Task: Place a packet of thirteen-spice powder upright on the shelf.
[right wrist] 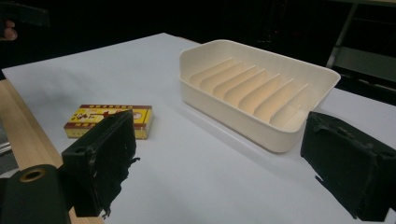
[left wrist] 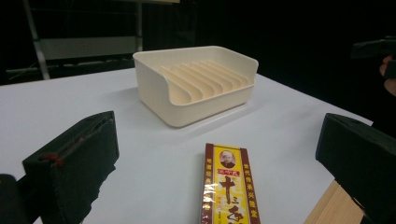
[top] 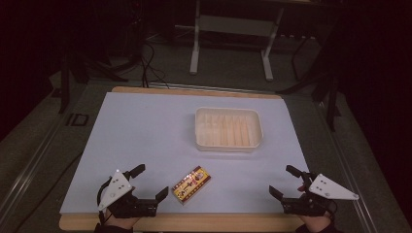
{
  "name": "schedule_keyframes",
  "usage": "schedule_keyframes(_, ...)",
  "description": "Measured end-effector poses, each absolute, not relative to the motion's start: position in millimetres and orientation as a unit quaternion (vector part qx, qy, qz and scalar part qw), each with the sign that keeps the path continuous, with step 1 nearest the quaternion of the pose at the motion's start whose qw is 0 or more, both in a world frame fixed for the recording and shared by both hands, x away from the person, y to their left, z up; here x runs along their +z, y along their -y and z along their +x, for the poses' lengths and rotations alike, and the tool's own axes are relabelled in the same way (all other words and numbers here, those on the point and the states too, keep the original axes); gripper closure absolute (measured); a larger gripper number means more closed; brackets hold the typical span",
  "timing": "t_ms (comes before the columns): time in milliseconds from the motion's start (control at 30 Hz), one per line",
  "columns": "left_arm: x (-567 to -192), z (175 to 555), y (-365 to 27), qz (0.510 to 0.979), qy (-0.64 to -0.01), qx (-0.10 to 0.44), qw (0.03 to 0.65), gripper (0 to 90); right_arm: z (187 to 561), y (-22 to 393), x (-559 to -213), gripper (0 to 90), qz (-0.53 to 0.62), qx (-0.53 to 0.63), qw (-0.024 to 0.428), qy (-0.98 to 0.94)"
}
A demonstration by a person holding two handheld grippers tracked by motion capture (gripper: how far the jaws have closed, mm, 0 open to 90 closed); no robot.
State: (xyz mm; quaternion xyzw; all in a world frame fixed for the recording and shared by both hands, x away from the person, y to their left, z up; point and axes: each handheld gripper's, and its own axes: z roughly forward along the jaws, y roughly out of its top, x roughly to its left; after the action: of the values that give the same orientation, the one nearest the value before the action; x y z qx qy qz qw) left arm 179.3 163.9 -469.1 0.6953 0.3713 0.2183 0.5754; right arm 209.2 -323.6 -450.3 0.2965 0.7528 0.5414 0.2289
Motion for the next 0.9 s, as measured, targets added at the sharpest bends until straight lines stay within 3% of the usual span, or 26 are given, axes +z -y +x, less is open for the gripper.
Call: schedule_keyframes(900,-462.5,184.2,-154.0,0.724,-0.372,0.198,0.546,0.2,209.9,323.0,-450.2,10.2,0.298,0.542,0.221,-0.754)
